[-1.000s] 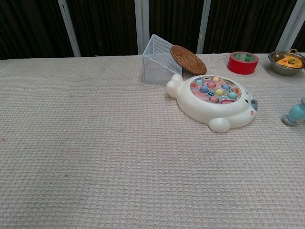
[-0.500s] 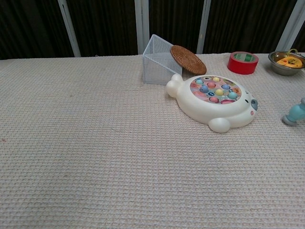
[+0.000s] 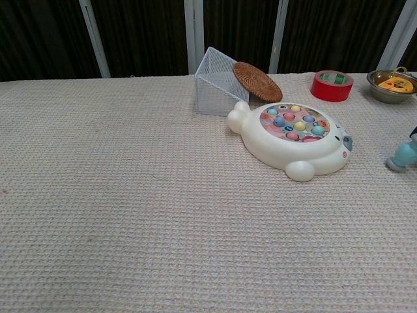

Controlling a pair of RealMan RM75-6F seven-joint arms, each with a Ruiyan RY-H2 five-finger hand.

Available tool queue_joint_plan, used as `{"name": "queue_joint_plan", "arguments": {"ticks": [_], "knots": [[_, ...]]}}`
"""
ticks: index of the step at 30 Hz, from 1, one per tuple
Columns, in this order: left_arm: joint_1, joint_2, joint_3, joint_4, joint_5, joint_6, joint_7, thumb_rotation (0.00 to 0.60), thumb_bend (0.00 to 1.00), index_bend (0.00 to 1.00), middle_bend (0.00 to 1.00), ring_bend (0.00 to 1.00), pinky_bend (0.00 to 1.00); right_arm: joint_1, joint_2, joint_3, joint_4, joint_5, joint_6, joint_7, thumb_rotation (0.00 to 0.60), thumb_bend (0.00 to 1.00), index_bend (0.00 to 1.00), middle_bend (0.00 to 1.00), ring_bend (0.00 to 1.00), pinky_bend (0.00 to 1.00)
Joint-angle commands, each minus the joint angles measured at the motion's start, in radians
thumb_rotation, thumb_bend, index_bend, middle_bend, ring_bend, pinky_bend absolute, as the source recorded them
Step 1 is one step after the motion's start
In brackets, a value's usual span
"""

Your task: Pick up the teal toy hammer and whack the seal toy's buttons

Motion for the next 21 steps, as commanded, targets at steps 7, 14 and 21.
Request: {"name": "queue_joint_plan", "arguments": {"ticks": [7, 14, 21], "knots": [[-0.004, -0.001, 0.0, 0.005, -0.005, -0.011, -0.006, 0.6, 0.05, 0.0, 0.0, 0.0, 0.0, 0.019, -0.052, -0.003, 0.062, 0.0, -0.007, 0.028, 0.6, 0.41, 0.36, 0.35, 0.23, 0.14], [-0.006, -0.002, -0.002, 0.011, -0.011, -0.015, -0.01, 0.6, 0.05, 0.0, 0.0, 0.0, 0.0, 0.027, -0.084, -0.009, 0.101, 0.004, -0.015, 0.038, 0.6, 0.44, 0.38, 0.37, 0.25, 0.15], [-0.005, -0.002, -0.002, 0.011, -0.014, -0.016, -0.009, 0.6, 0.05, 0.0, 0.0, 0.0, 0.0, 0.029, -0.1, -0.016, 0.128, 0.0, -0.012, 0.054, 0.6, 0.46, 0.41, 0.39, 0.26, 0.15]]}}
